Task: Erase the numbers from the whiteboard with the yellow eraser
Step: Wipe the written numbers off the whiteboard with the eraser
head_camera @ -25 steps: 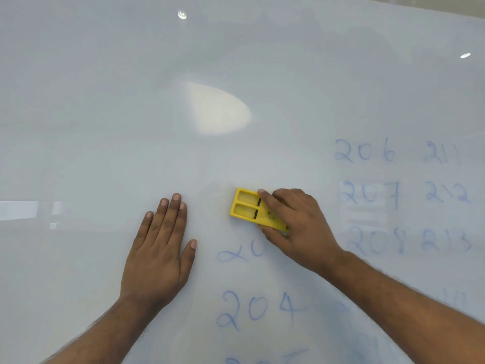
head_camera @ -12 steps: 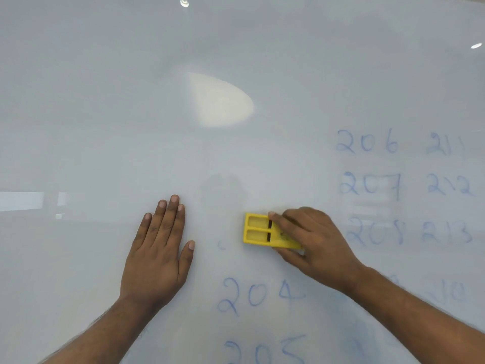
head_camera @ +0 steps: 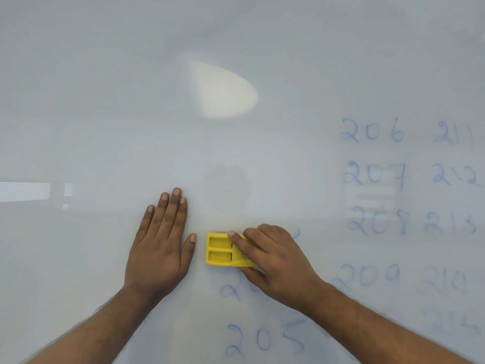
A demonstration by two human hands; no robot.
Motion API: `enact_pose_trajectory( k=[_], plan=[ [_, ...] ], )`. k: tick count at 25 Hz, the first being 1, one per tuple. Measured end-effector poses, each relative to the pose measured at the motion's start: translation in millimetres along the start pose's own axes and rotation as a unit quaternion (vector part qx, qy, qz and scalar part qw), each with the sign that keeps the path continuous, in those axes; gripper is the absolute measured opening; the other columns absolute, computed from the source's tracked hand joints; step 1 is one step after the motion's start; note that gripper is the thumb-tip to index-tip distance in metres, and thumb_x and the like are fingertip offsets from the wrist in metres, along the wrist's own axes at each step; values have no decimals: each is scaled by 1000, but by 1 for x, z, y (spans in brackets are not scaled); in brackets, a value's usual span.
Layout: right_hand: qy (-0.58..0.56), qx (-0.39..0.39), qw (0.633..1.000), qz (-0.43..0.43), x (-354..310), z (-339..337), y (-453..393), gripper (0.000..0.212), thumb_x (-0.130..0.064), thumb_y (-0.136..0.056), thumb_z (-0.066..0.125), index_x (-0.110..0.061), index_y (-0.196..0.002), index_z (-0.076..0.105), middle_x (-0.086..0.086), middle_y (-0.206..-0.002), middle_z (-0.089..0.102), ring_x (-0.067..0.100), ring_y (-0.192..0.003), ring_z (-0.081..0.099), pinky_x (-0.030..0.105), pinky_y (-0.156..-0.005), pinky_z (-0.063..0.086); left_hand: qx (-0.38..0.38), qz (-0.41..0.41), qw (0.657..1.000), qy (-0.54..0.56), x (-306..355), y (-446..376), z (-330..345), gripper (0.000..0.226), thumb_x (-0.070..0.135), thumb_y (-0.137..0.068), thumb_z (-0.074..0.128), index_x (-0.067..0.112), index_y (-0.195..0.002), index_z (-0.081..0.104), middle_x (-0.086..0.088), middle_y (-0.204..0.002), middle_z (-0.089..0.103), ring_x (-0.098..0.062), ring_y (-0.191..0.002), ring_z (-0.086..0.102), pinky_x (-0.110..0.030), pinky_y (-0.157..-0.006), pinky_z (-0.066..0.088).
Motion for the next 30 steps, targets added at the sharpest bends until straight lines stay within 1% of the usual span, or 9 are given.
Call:
enact_pose_trajectory(
  k=[4,8,11,13,16,20,23,27,30],
  plan=[
    [26,-31,999,-23,18,-15,23,50,-31,-93,61,-10,-137,53,7,-111,60,28,-93,56,38,-80,45,-4,1,1000,0,-1,6,1,67,39,-103,30,5,-160,20,-9,-170,17,-24,-158,13,-43,-128,12],
    [37,21,997,62,54,-38,15,50,-33,-92,63,-8,-135,55,9,-108,61,31,-93,58,40,-80,46,-3,-5,1000,-1,0,12,3,67,38,-103,30,6,-161,19,-8,-171,15,-24,-158,12,-43,-128,11],
    [-2,65,990,126,48,-31,-1,51,-34,-90,61,-9,-134,56,8,-108,59,28,-94,55,36,-82,41,-4,-8,1000,-3,1,13,3,67,38,-103,30,6,-161,19,-9,-171,15,-24,-158,12,-44,-128,11],
    [-28,58,991,119,27,-16,-5,51,-34,-90,61,-9,-134,57,9,-107,59,28,-95,55,36,-83,40,-5,-10,1000,-1,0,14,3,67,38,-103,31,6,-161,20,-9,-170,16,-25,-158,12,-45,-128,12],
    [-38,21,997,65,-9,2,9,47,-32,-93,62,-9,-134,56,8,-107,60,30,-92,55,38,-82,43,-9,-10,1000,0,-1,18,4,67,38,-103,32,6,-161,20,-9,-170,15,-25,-158,12,-44,-128,12],
    [-14,-26,999,24,-20,8,42,46,-27,-91,63,-11,-134,56,6,-109,60,28,-93,55,38,-81,45,-9,-6,1000,-4,-1,22,4,68,39,-103,31,5,-161,20,-9,-170,15,-24,-158,11,-44,-128,12],
    [-3,-23,999,46,-6,-4,56,45,-30,-92,63,-12,-133,57,6,-110,61,28,-95,56,38,-83,45,-11,-8,1000,-4,-2,26,5,67,39,-103,31,5,-161,20,-9,-170,15,-24,-158,11,-44,-128,12],
    [-16,14,993,114,15,-12,44,49,-32,-90,65,-12,-135,57,6,-109,60,28,-96,57,40,-83,44,-7,-10,1000,-4,-1,28,6,67,39,-104,30,5,-161,19,-9,-170,15,-25,-158,11,-44,-129,11],
    [-31,36,991,129,5,-3,29,52,-31,-88,65,-12,-136,56,7,-109,59,28,-98,55,38,-86,43,-4,-6,1000,0,-1,29,5,67,39,-103,32,5,-160,20,-10,-170,16,-25,-158,11,-44,-129,11]
  ],
)
Point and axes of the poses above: each hand's wrist, its own y-axis away from the middle knuckle, its own z-axis out of the palm, x = y × z, the point moved 5 cm from there along -y, towards the middle knuckle
